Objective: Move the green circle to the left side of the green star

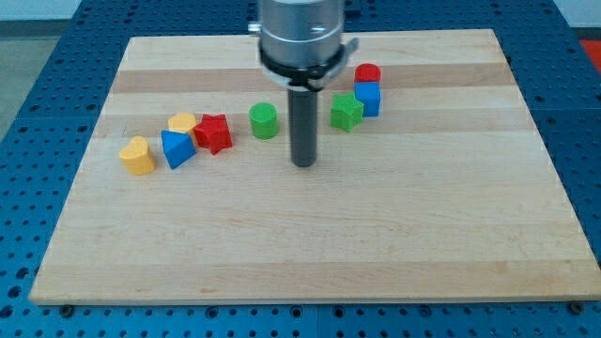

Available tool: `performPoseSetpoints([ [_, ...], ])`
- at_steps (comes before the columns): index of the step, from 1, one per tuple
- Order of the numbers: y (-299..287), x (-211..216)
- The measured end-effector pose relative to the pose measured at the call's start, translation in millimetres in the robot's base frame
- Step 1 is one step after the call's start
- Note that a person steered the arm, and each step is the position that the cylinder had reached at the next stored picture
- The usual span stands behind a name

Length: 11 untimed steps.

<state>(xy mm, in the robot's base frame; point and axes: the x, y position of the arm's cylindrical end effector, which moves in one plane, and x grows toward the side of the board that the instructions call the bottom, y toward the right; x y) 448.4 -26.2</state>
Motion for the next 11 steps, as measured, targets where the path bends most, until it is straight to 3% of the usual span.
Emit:
performPoseSetpoints([
  [3,-49,-21],
  [7,-76,-81],
  [11,-65,-64],
])
